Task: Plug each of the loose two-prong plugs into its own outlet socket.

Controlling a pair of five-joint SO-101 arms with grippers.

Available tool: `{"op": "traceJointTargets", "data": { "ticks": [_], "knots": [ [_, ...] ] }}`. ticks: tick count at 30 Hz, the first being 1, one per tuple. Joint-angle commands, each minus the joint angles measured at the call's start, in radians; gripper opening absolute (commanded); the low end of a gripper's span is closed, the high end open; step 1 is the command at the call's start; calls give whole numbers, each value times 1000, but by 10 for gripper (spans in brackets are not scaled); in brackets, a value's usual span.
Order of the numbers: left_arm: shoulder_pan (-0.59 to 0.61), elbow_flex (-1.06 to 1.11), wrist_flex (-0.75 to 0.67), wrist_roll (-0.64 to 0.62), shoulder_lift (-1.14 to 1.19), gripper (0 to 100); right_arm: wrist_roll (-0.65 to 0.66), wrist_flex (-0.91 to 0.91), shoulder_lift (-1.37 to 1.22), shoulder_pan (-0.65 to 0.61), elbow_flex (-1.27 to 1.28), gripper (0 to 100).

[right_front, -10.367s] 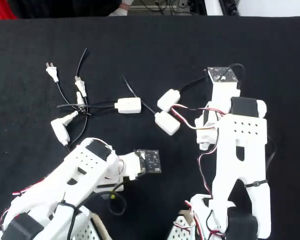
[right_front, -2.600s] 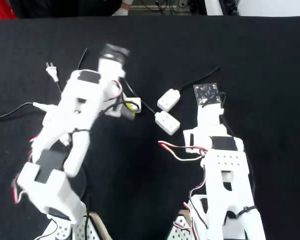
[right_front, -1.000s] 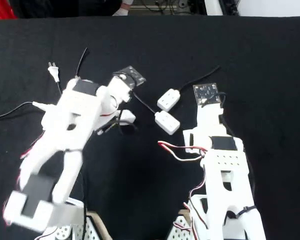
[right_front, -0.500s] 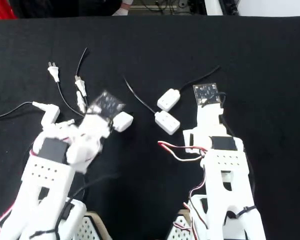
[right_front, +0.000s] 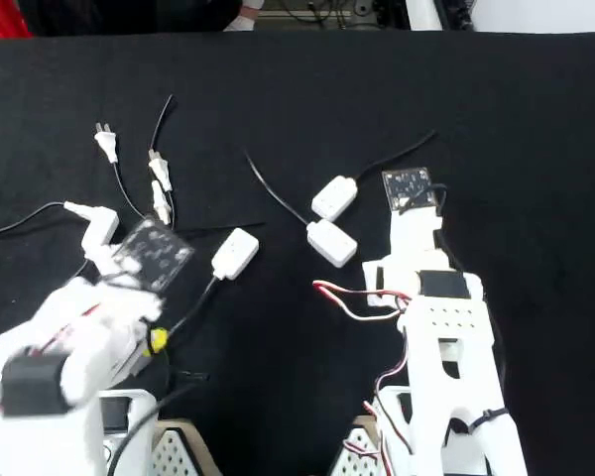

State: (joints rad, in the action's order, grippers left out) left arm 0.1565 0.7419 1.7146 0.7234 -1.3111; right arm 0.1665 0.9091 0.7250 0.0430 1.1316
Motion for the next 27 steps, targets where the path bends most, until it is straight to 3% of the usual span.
{"op": "traceJointTargets", "data": {
  "ticks": [1,4,7,11,13,15,18,27],
  "knots": [
    [16,-130,44,-2,-49,370,-2,5,-2,-12,-10,46],
    [15,-131,-12,-132,-37,370,-2,5,-5,-14,-12,46],
    [-71,4,-183,-311,11,370,-2,5,-7,-14,-12,46],
    [-211,266,-589,-439,186,370,-2,5,-7,-14,-10,46],
    [-222,320,-795,-457,305,370,-2,5,-7,-14,-10,46],
    [-226,314,-907,-437,427,370,-2,5,-7,-14,-10,46],
    [-229,243,-977,-370,594,370,-2,0,-7,-14,-10,46],
    [-308,-61,-993,-371,1126,370,0,0,-7,-14,-10,46]
  ]
}}
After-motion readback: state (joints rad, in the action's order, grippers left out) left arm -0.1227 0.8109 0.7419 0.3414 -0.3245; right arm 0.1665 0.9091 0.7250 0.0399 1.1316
